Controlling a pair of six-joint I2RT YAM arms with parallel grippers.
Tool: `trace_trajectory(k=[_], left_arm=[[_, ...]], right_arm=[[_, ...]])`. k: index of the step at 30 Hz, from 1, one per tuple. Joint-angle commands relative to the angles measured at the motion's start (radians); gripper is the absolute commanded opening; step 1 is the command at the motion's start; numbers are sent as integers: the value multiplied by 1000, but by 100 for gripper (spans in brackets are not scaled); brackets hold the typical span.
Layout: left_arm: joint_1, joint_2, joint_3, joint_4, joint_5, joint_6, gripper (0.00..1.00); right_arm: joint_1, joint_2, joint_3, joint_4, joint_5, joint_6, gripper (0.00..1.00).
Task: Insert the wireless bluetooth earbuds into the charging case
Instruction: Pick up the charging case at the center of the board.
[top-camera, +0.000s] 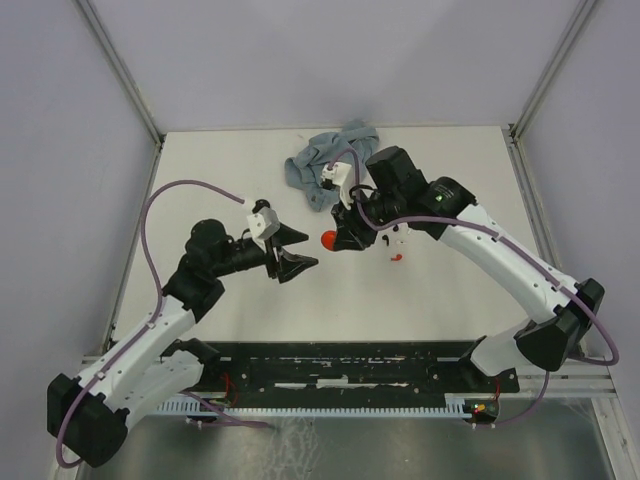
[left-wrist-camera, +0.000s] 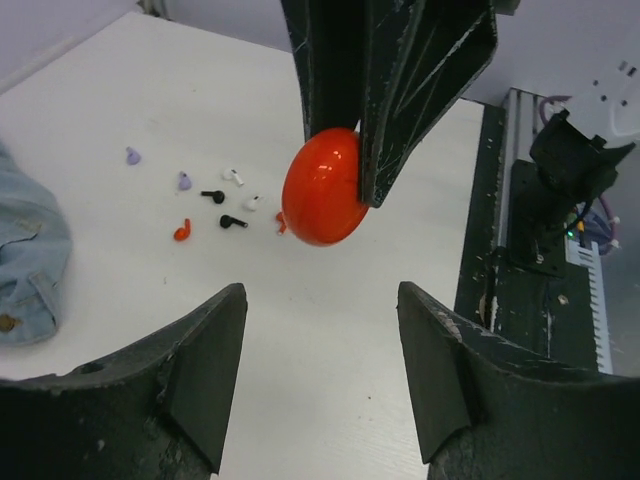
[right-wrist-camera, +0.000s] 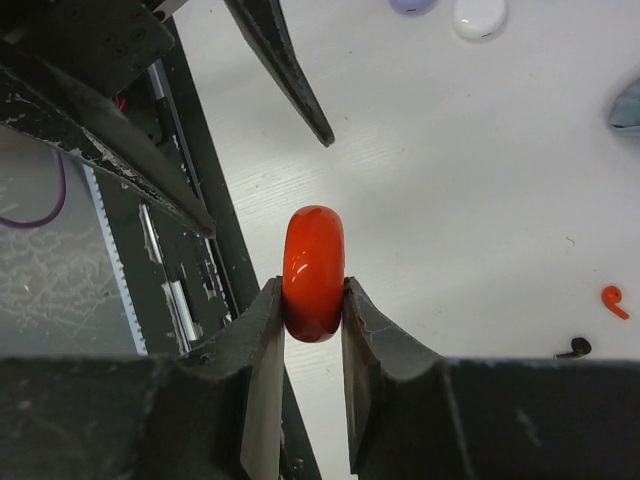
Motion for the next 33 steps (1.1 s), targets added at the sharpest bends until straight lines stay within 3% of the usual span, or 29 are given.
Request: trace_trajectory(k=[1,5,13,19,29,33], left_arm=[[1,88,84,55,233,73,68],[1,155,98,146,336,-1,66],[0,253,145,216,465,-65,53],[-2,295,153,253,469,-75,49],[2,330,157,214,419,-32,52],[0,335,166,211,445,-33,42]], right_arm=[[2,20,86,-135,-73,-112,5],[4,36,110,-173,-81,-153,5],[10,99,188,-262,-100,-229,5],[14,122,208,-275,-115,-259,4],[17,151,253,-307,-131,-295,3],[17,158,260,-303,-131,-300,3]])
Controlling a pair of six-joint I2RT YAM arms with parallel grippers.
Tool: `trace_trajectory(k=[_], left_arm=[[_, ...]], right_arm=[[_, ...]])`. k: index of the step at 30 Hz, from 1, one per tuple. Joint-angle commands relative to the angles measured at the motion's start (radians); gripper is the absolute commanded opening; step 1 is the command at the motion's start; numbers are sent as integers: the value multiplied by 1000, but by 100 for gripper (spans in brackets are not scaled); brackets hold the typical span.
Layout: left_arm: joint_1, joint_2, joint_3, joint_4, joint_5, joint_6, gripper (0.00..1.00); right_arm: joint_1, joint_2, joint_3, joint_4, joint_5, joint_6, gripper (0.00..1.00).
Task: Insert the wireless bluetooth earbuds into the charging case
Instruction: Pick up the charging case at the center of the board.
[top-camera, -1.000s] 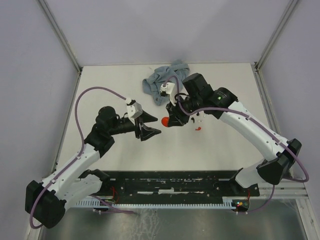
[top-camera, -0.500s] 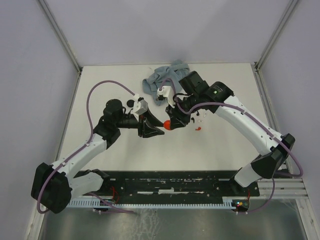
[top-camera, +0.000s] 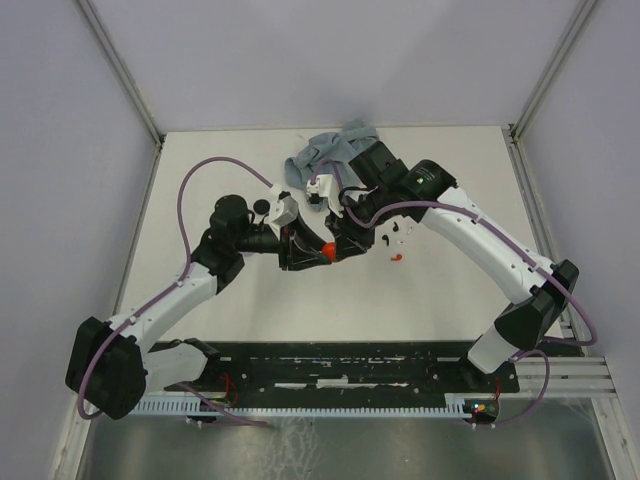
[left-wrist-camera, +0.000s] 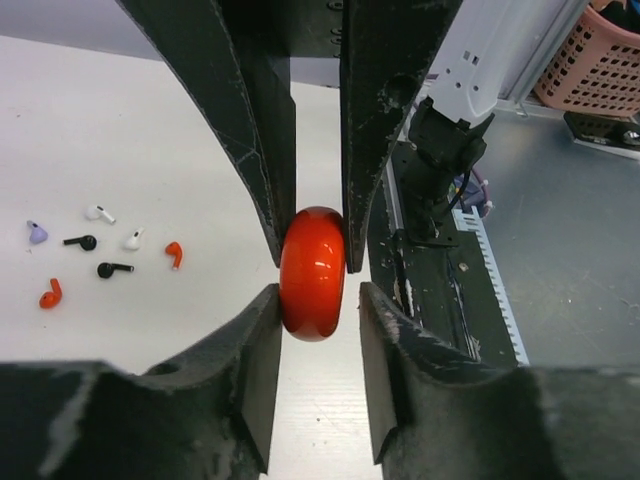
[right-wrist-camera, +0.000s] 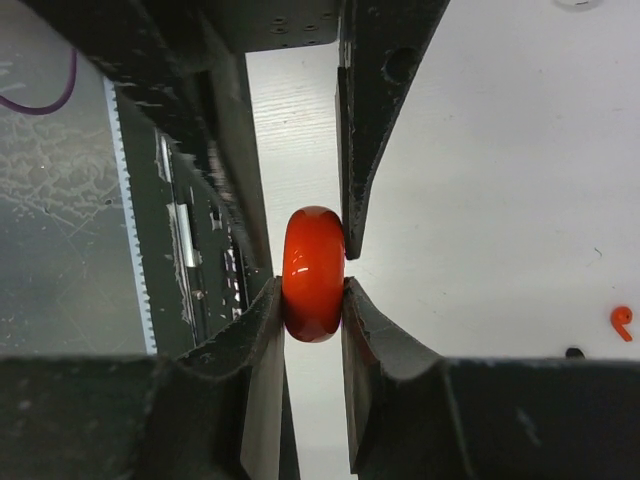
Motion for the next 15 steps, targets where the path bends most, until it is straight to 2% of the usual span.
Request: trace_trajectory(k=[1,4,8,9,11,15], left_arm=[[-4,6,48,25,29,18,38],[-5,6,45,20,33,21,27],[-4,4,45,-11,35,37,22],[-5,2,45,-20,37,45,18],[-4,-4,46,-34,46,57,6],[-4,-27,37,-46,16,74,3]], right_arm=[[3,1,54,13,-28,-28,3],[4,2,58,21,-31,-29,3],[3,0,58,35,-25,-28,3],[4,-3,56,40,-24,-25,4],[4,-9,51,53,-21,-20,11],[3,-27,37,75,-11,-9,20]])
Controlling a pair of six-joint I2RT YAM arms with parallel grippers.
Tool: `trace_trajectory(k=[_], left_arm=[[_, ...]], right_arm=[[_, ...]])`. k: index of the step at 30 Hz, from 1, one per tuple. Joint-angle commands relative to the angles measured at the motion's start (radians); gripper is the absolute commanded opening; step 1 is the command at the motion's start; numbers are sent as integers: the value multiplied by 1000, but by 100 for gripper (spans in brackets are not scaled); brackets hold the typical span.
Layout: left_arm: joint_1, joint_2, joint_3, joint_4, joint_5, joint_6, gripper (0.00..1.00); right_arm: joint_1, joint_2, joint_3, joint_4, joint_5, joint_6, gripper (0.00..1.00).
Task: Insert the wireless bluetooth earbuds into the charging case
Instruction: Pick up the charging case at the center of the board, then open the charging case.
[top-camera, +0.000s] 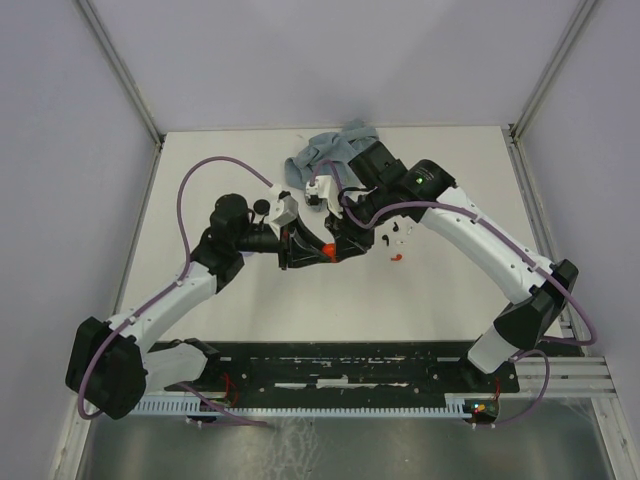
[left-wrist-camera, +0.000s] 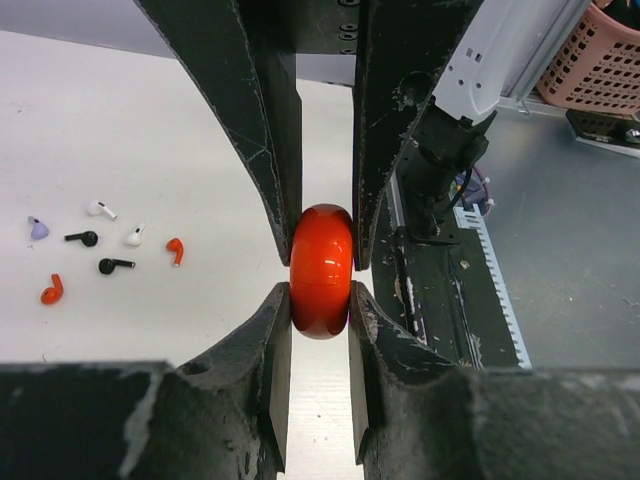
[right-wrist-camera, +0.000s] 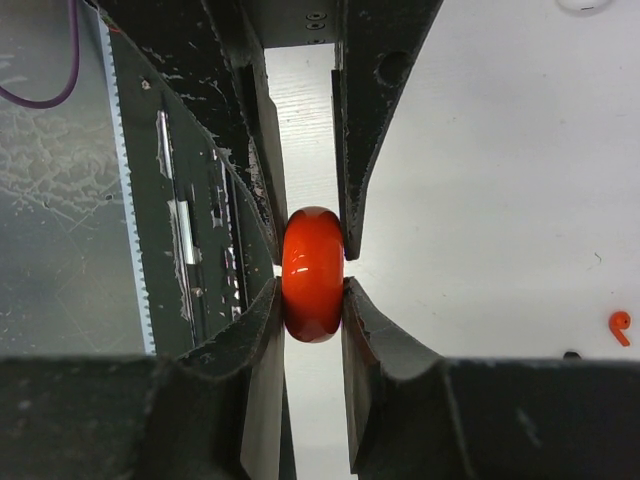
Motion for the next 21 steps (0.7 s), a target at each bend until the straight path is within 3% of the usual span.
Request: trace_trajectory(k=[1,4,7,16,21], left_arm=[[-6,-40,20,-21,-3,60,3],[-6,-73,-17,25,-49,40,3],[-6,-115,-65,112,-95,-17,3],[-4,-179,-210,440,-212,-206,3],[2,-164,-270,643,-260,-325,3]], right_arm=[[1,-42,19,96,0,12,25],[-3,-85,-31,140,5,22,39],[-17,-127,-75,187,1,36,46],[-82,-273,-283,507,-172,192,55],[-91,-308,-404,731,-179,314,58]])
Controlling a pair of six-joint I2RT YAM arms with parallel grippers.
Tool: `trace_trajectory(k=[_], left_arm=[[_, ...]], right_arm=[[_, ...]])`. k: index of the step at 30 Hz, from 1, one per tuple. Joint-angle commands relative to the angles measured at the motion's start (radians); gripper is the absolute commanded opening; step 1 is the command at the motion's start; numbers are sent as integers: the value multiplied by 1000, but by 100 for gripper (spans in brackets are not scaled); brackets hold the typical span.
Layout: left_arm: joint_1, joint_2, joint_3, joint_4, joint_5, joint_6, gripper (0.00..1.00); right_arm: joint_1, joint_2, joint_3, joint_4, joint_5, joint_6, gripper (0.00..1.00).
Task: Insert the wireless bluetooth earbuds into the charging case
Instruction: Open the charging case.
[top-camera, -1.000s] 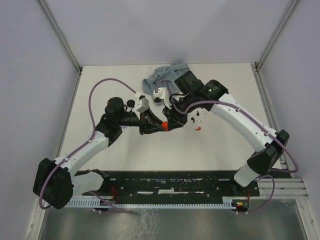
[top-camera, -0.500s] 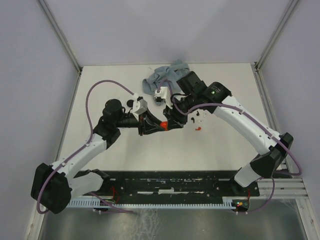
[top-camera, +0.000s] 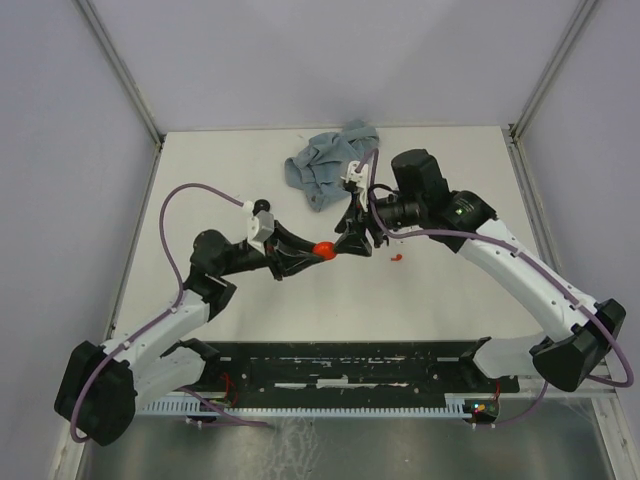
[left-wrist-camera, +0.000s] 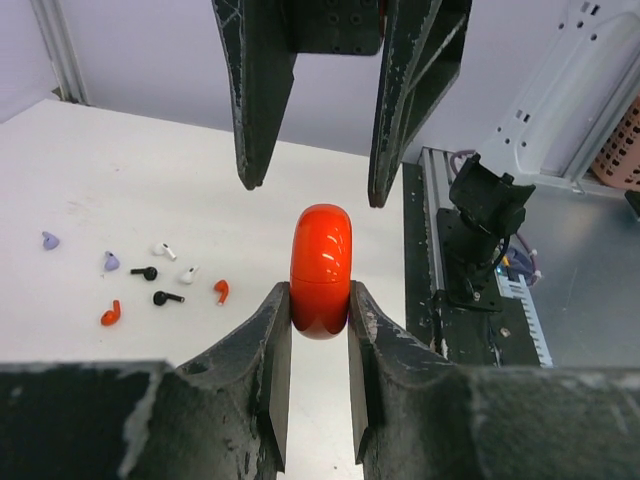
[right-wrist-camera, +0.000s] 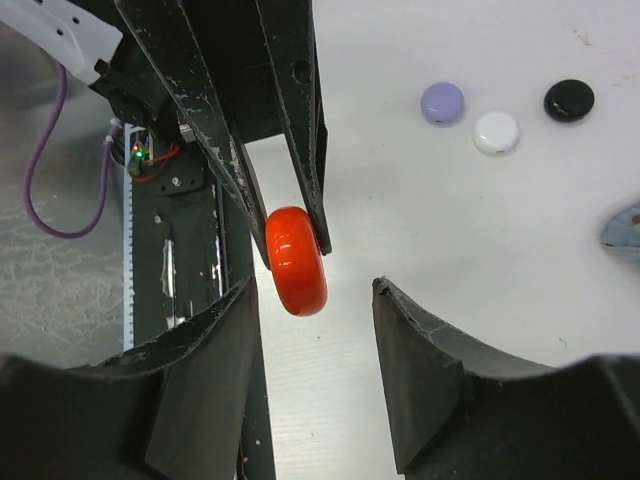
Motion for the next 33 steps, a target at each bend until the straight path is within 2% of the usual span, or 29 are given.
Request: trace_trajectory(k=[1,5,8,16,33], left_arm=[[7,6,-35,286,-74,-161,3],[34,43,-70,454,-90,-262,3],[45,73,-67,518,-73,-301,3],[48,86,-61,529,-55,-308,3],[48,84,-36,477,43,-275,3]], right_arm=[[-10,-31,-77,290,-56,143,58],[-11,-1,-79,341,-68,189,58],[-12,13,-86,373,-47,201,58],[-16,32,-67,376,-48,197,58],[-45,21,-39,386,62,238,57]])
